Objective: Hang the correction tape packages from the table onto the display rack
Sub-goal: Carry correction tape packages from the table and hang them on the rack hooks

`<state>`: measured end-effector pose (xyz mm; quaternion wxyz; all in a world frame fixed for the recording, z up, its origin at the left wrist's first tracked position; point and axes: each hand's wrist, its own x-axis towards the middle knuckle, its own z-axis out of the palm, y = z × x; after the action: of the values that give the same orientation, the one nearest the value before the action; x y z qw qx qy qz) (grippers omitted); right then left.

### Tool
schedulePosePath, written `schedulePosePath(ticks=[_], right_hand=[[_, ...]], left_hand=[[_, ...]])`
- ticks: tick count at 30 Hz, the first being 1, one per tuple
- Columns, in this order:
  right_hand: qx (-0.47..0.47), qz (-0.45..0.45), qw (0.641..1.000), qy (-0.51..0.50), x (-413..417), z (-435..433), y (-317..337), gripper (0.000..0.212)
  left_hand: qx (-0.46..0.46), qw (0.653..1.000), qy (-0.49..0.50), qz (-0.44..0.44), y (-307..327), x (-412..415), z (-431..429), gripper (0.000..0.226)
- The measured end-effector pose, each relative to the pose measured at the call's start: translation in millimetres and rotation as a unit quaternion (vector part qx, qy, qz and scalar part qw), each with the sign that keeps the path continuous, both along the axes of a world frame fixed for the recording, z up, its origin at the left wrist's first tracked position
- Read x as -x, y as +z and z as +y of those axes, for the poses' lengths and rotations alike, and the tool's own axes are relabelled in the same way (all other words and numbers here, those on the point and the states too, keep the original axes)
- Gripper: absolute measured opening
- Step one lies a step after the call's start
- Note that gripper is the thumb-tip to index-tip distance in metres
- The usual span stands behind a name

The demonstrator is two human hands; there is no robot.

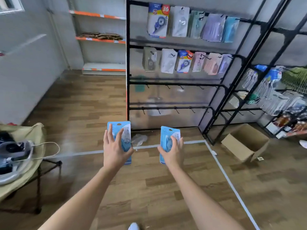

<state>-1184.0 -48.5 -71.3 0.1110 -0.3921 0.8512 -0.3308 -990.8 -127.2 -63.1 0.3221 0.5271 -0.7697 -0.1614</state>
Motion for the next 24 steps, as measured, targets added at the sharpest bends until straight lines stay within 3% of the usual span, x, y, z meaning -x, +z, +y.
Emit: schedulePosePath(ticks=[13,24], right_hand=[[0.114,0.055,0.989,-0.079,224,-127,58,0.075],[0.136,0.095,0.982,-0.092,405,-195,72,0.073]], left_hand=[[0.060,0.996,-0.071,0.015,46,236,-160,0.081],[0.087,0.986,-0.131,0.054,81,436,-240,0.079]])
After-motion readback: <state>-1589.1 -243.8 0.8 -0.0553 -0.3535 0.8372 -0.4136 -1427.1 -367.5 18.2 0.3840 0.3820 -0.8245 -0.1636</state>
